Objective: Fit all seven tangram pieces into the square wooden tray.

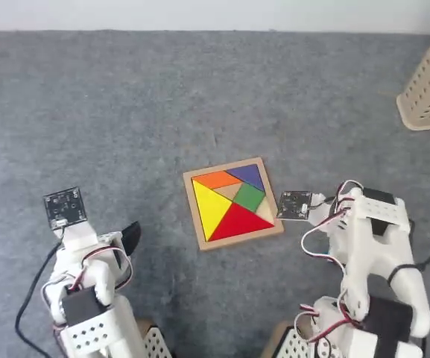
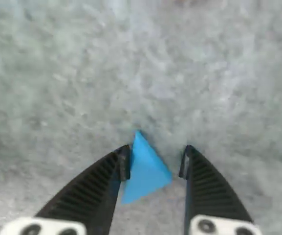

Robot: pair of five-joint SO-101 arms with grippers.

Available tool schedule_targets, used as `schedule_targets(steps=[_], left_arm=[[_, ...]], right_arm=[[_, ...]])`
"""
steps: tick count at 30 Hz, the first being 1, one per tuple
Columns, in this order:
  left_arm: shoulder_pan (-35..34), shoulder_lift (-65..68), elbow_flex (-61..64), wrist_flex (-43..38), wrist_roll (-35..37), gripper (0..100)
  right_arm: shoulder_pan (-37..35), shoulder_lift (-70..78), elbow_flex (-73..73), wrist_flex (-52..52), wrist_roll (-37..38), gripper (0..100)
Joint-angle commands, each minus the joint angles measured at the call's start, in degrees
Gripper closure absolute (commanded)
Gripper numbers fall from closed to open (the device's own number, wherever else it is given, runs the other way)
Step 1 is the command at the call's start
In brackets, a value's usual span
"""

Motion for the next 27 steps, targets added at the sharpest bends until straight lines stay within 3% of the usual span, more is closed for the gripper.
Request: schedule_targets(steps=[1, 7, 15, 20, 27], left_arm=[[0.09, -0.70, -0.75, -0.09, -0.09, 65], [0.09, -0.70, -0.75, -0.09, -0.09, 65], [0.09, -0.70, -0.75, -0.09, -0.09, 65], [0.09, -0.70, -0.75, -0.09, -0.09, 65], [0.09, -0.70, -0.75, -0.09, -0.09, 65]], right_arm=[[1.10, -1.71, -1.14, -1.63, -1.49, 99.8], [-1.10, -1.36, -5.98, -4.70, -12.92, 98.9], [-13.32, -1.19, -14.68, -3.91, -28.31, 99.1], [-11.56, -1.36, -18.81, 9.01, -30.33, 94.6], [-0.31, -1.63, -20.31, 17.71, -26.99, 81.3]])
